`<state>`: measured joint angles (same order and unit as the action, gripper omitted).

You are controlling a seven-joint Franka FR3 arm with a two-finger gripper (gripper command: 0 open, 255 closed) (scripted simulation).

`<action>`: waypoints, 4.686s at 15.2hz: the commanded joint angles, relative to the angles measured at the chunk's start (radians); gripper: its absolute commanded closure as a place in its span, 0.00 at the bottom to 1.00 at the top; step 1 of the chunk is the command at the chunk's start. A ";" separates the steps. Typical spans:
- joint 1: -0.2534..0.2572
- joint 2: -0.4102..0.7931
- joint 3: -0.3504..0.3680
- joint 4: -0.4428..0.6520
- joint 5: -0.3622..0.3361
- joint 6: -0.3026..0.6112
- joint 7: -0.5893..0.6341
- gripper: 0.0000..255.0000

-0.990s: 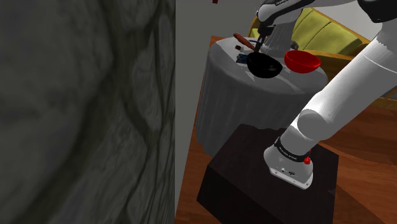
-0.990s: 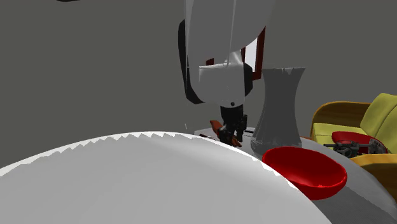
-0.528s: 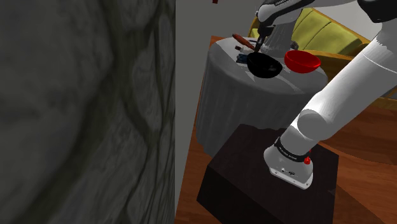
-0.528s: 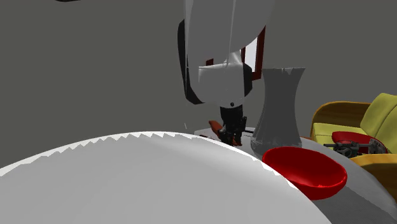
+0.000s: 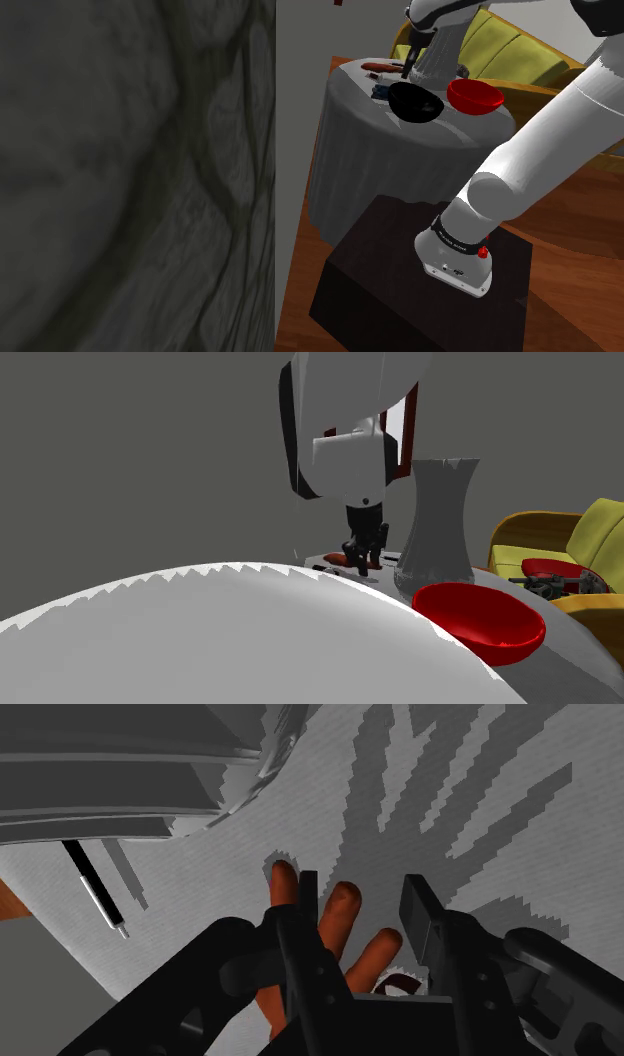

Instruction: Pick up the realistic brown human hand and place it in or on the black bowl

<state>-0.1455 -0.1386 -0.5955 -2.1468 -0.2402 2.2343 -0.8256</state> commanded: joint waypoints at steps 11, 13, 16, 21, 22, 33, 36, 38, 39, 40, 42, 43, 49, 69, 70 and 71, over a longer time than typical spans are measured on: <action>0.006 -0.041 0.019 0.130 -0.003 -0.167 -0.009 1.00; 0.007 -0.043 0.021 0.154 -0.002 -0.193 -0.012 1.00; 0.009 -0.046 0.024 0.192 0.000 -0.233 -0.017 1.00; 0.012 -0.045 0.028 0.259 0.007 -0.299 -0.026 1.00; 0.012 -0.044 0.029 0.266 0.008 -0.306 -0.027 1.00; -0.045 -0.510 0.222 -0.111 -0.151 -0.418 0.165 1.00; -0.062 -0.627 0.274 -0.190 -0.154 -0.469 0.198 1.00; -0.072 -0.704 0.309 -0.237 -0.149 -0.508 0.216 1.00; -0.076 -0.743 0.327 -0.259 -0.144 -0.529 0.224 1.00; -0.080 -0.781 0.345 -0.279 -0.138 -0.551 0.232 1.00; -0.086 -0.857 0.380 -0.317 -0.123 -0.597 0.247 1.00; -0.089 -0.894 0.399 -0.333 -0.114 -0.621 0.254 1.00; -0.095 -0.977 0.419 -0.421 -0.106 -0.621 0.273 1.00; -0.104 -1.031 0.390 -0.582 -0.138 -0.518 0.298 0.00; -0.104 -1.030 0.389 -0.582 -0.139 -0.517 0.298 0.00; -0.104 -1.031 0.389 -0.583 -0.139 -0.516 0.298 0.00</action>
<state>-0.2500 -1.1697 -0.2064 -2.7297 -0.3796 1.7184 -0.5279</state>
